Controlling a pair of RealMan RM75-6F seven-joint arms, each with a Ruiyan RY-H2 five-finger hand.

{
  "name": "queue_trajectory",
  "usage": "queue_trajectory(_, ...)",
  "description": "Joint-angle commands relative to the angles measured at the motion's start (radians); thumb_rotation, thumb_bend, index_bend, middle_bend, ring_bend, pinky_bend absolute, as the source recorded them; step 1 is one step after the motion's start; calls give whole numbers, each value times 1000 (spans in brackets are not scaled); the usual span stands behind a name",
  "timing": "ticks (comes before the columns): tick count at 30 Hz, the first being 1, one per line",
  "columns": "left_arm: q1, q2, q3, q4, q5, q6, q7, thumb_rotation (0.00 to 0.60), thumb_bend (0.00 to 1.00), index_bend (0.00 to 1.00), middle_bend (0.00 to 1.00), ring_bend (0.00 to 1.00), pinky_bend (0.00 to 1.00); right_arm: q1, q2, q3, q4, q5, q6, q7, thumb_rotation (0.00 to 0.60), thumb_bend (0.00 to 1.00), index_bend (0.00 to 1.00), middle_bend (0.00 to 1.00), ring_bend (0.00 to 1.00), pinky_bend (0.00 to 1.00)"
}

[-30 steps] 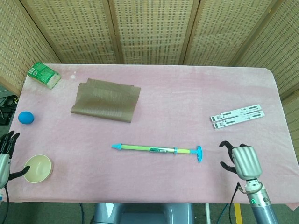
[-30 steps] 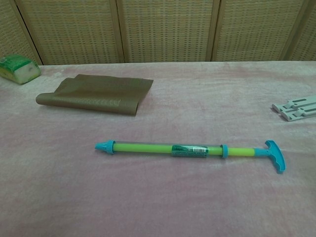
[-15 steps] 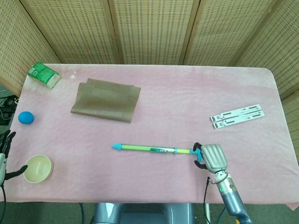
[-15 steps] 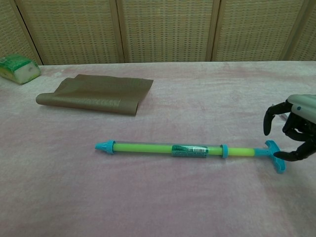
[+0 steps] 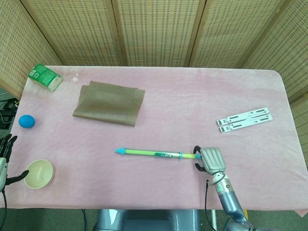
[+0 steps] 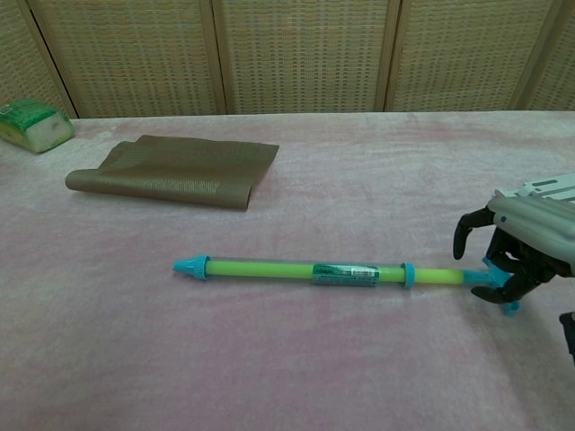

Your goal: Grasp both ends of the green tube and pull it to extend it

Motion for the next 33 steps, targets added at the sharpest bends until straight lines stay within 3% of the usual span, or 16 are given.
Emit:
queue_trajectory(1,0,0,0,0,-2,-1,-1,600,91,0,0,0,0,11,-15,5,22,18,-8,-2,600,459,438,1000,1000,745)
queue_trajectory(22,-2,3,-5,3,-13,-8,-9,600,91,0,0,0,0,60,-97,10,159,98,-36,-7,600,516,510,1000,1000,749)
queue_trajectory(27,-5,1,-4,6,-15,-14,-9,600,91,0,0,0,0,69,-119,11,191,99,-25,0,600,607,605,1000,1000,763)
queue_trajectory(33,-7,-1,-4,7,-18,-20,-7,600,91,0,0,0,0,74,-130,14,200,79,2,14,600,645,754,1000,1000,767)
